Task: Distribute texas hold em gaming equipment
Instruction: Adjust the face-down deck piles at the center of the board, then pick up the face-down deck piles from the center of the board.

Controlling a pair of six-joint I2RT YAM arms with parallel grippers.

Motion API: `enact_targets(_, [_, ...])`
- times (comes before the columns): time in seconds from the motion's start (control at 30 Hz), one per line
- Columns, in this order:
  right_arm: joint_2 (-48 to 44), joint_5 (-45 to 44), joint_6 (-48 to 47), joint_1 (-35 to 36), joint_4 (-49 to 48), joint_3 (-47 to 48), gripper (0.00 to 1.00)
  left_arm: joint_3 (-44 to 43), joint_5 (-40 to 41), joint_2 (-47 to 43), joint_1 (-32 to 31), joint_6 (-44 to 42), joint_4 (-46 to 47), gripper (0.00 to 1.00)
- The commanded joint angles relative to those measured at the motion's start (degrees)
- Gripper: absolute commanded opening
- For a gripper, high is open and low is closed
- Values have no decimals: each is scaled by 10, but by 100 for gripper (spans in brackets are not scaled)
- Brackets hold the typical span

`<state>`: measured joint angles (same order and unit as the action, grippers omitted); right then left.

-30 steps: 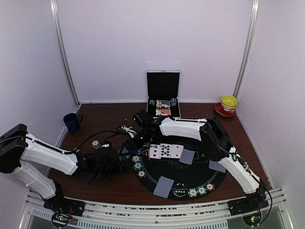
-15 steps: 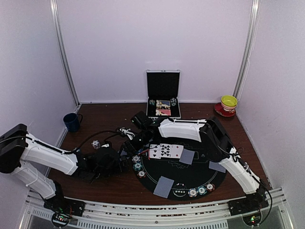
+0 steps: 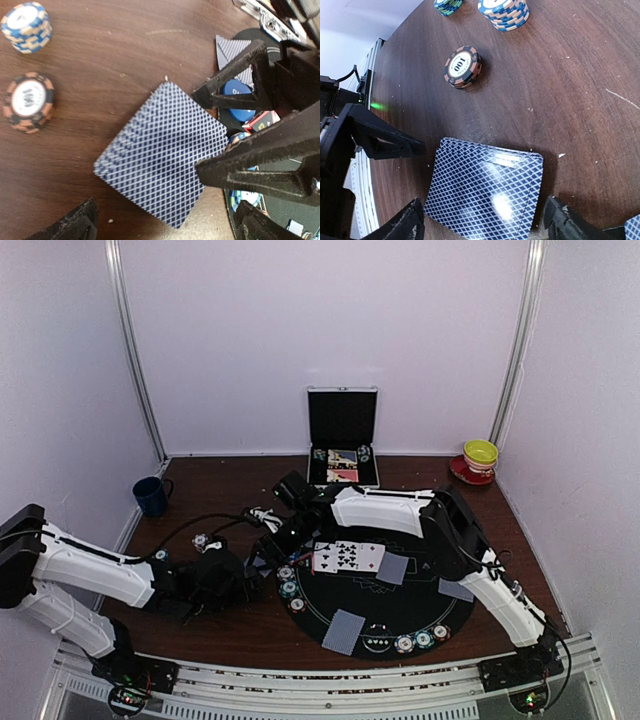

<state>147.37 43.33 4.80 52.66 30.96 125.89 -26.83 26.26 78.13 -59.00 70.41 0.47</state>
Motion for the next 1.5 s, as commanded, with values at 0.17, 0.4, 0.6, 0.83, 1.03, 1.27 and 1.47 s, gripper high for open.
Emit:
enact_targets(0.17, [-51,-33,-28,-25,35,27,100,-36,47,-114,-10,-100,-121,98])
enact_targets(0.4, [-111,-83,-51,-55,40,-3,100,-107,19,-147,23,-254,-203,98])
enact_targets(0.6, [-197,-131,-89,-82,35,-98,100,-142,-109,-56,110,-362,-190,98])
enact_targets(0.83, [-301,-165,-118,-101,3,-236,100,-207,-171,55,142,-423,-191,98])
enact_targets(1.03, [-370,-158,-114,-103,-49,-331,100,-223,-202,111,160,-451,-189,98])
enact_targets(1.27, [-368,-160,-118,-103,-43,-333,100,-215,-233,114,166,-467,-186,98])
enact_targets(1.47, [-365,-153,-119,-103,-42,-334,100,-224,-227,131,166,-474,-209,98])
